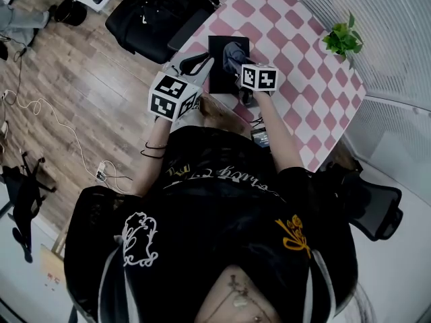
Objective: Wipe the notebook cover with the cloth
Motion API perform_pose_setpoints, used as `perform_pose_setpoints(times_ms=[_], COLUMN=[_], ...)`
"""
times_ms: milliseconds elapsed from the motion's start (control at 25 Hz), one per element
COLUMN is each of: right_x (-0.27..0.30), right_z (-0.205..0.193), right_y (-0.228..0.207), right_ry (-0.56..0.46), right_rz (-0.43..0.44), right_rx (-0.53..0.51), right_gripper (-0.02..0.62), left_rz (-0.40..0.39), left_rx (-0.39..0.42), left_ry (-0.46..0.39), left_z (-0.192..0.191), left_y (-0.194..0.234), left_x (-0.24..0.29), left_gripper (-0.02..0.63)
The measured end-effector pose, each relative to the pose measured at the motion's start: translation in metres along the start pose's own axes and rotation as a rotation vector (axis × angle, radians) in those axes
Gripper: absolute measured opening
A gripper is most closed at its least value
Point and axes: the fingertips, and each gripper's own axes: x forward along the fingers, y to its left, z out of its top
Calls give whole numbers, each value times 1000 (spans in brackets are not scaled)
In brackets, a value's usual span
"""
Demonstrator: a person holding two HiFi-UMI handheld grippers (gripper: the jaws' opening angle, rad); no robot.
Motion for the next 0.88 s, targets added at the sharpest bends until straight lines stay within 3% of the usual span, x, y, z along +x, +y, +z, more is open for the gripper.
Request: perform_pose_setpoints(times_ms=[880], right_x=[-54], right_z=[-76], right_y=[30], right_ry=[27], right_rz=[83], right_rx=[-67], right_gripper=[133], left_rz=[22], left_rx=[11], left_ry=[-8], left_z=[-16], left_y=[-51], left_x=[-9], left_gripper=[38])
